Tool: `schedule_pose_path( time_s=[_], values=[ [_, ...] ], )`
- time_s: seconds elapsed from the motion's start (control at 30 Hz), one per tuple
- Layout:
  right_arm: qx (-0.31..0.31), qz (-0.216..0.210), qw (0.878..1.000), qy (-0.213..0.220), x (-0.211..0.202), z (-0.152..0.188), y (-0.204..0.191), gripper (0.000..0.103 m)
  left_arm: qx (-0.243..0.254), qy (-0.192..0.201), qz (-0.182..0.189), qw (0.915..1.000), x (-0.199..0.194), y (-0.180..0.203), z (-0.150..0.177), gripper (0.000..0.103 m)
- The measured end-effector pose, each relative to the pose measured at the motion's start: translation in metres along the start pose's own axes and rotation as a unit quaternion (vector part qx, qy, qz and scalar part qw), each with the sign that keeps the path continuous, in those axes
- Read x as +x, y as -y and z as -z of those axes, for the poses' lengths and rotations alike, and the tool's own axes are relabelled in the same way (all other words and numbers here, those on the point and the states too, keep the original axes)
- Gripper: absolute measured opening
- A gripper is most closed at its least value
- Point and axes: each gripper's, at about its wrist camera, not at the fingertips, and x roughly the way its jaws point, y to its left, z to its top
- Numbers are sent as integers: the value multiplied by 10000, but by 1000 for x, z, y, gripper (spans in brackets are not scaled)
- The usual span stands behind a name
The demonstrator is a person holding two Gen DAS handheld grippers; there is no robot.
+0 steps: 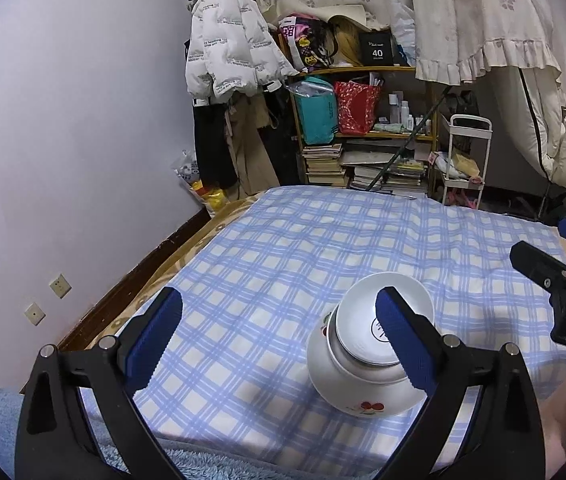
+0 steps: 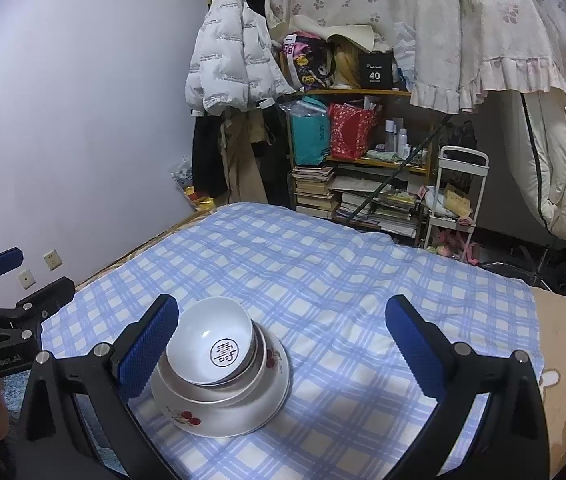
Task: Organize plates and bowls
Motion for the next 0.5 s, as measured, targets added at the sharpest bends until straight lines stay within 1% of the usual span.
schedule_pose_path(
  time_s=[0.2, 0.27, 0.33, 0.5],
  values=[
    [61, 76, 9999, 36, 2, 0, 6, 103, 41, 13, -51, 10000, 2, 1, 0, 96],
    [52, 63, 10000, 34, 2, 0, 6, 103, 58, -12, -7, 10000, 3, 2, 1, 96],
    [48, 65, 10000, 34, 2, 0, 8, 103, 51, 24, -66, 10000, 3, 2, 1, 96],
    [47, 56, 10000, 29, 2, 0, 8, 103, 31, 63, -47, 10000, 2, 0, 2, 96]
  ],
)
